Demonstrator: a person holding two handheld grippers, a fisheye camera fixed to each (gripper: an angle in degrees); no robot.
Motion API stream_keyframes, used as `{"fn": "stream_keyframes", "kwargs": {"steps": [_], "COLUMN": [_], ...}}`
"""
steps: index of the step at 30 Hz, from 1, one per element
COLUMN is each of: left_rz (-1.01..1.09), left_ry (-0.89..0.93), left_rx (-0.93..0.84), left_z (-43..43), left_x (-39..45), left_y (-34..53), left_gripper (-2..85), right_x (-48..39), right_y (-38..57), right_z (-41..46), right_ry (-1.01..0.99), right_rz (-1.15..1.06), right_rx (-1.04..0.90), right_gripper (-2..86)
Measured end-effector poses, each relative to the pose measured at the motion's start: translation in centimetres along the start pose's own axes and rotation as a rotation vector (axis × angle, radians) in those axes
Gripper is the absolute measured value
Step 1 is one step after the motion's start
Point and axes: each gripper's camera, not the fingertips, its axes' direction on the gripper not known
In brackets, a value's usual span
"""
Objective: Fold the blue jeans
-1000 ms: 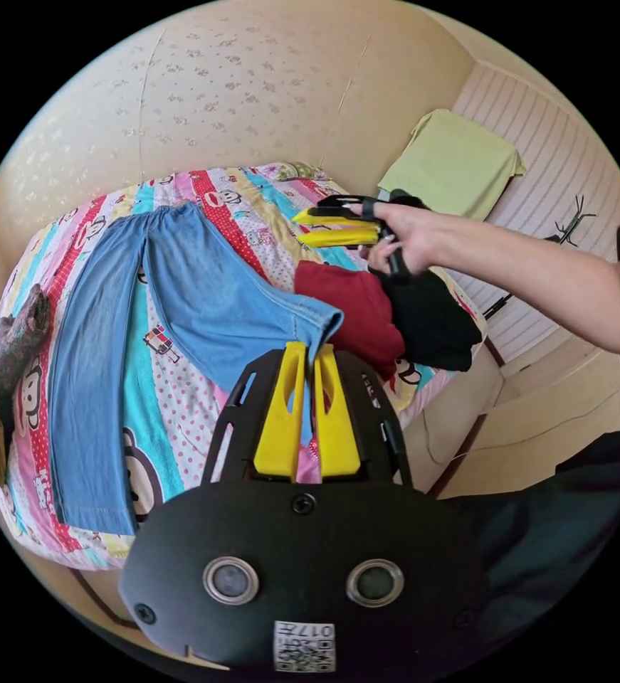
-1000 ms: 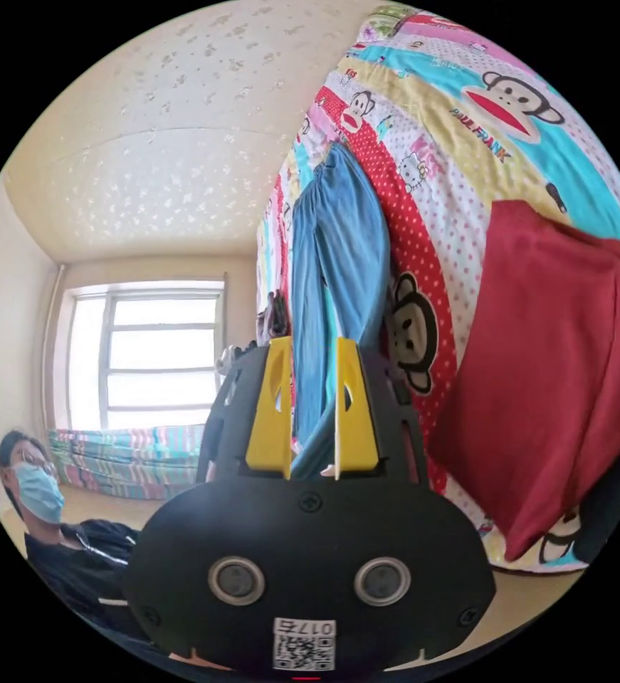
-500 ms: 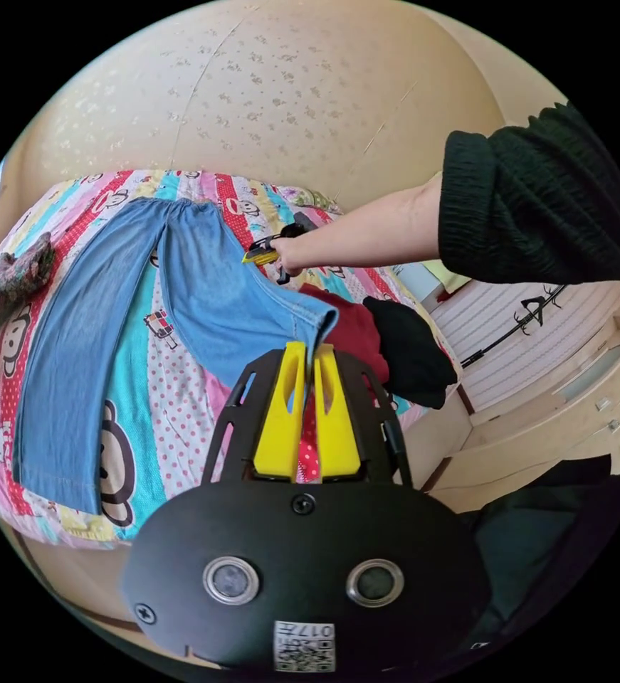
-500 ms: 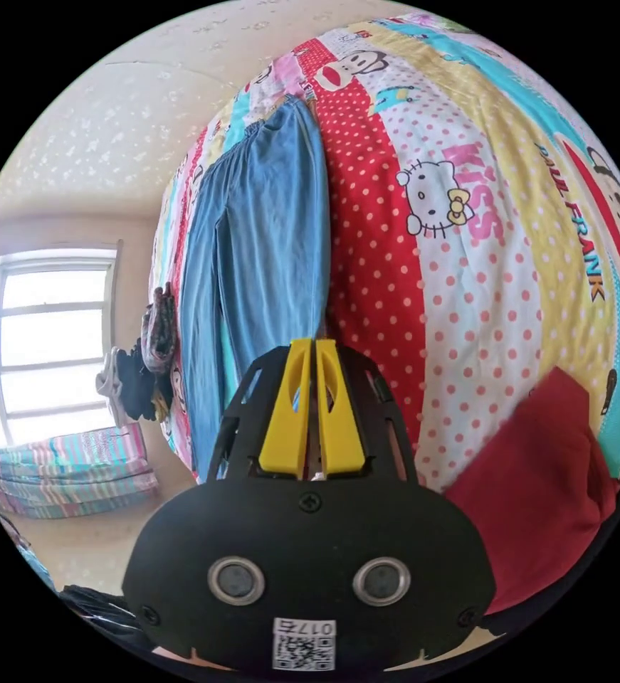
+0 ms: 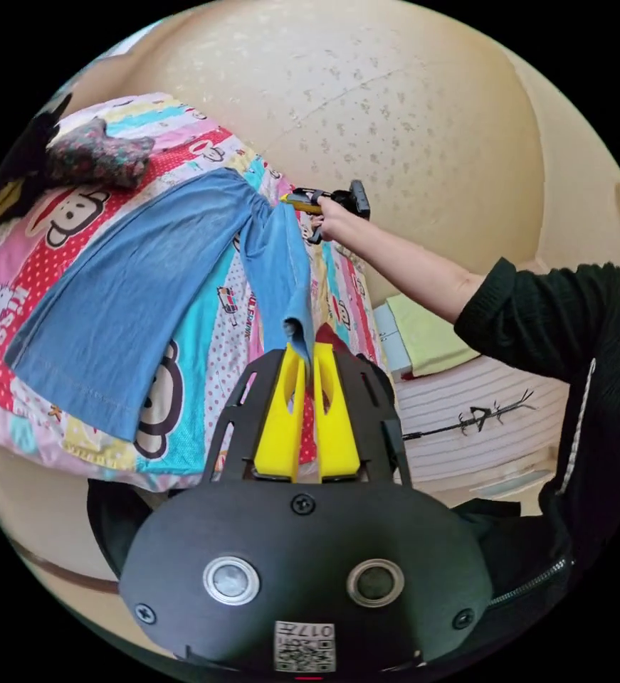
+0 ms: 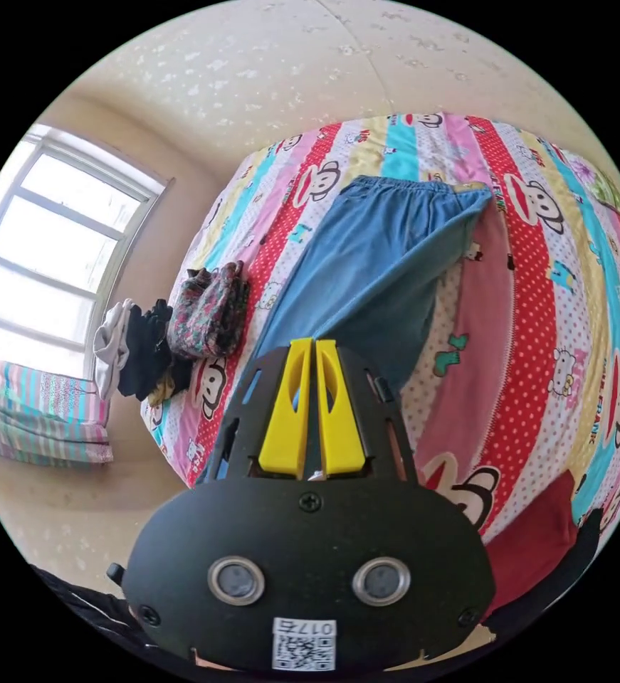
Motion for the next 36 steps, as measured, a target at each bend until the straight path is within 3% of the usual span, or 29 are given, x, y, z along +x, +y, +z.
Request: {"fn": "stream_keyframes", "kwargs": {"steps": [5, 14, 19, 24, 27, 30, 36], "left_rz": [-0.147, -0.543, -0.524, -0.536, -0.535, -0.487, -0.216], "left_ry": [-0.019, 0.28, 0.184, 0.249, 0.297, 0.274, -0.057], "left_rx": [0.053, 0.093, 0.032, -0.004, 0.006, 0.02, -0.083], "left_z": [-7.8, -12.5, -14.4, -15.3, -17.0, -19.3, -19.9], "left_x": [-8.1, -28.5, -31.1, -31.0, -30.2, -28.5, -23.8], "left_y": [-4.3, -8.5, -11.4, -10.7, -10.1, -10.8, -16.2], "left_gripper": [-0.4, -0.5, -0.5, -0.3, -0.2, 0.6, 6.7], "right_x": [-7.0, -8.5, -6.7, -5.1, -3.0, -0.8, 2.8], "right_y": [-0.5, 0.7, 3.6, 11.4, 19.0, 27.8, 43.5], "right_z": [12.4, 27.5, 26.6, 19.3, 13.7, 11.1, 12.0], "right_ry": [0.123, 0.296, 0.212, 0.175, -0.048, -0.254, -0.443], "right_rz": [-0.009, -0.031, -0.078, -0.219, -0.211, -0.127, 0.211], "right_rx": [-0.095, -0.152, -0.102, -0.041, -0.022, -0.081, -0.17], "right_gripper": [1.9, 8.7, 13.7, 15.3, 14.0, 11.0, 8.9]}}
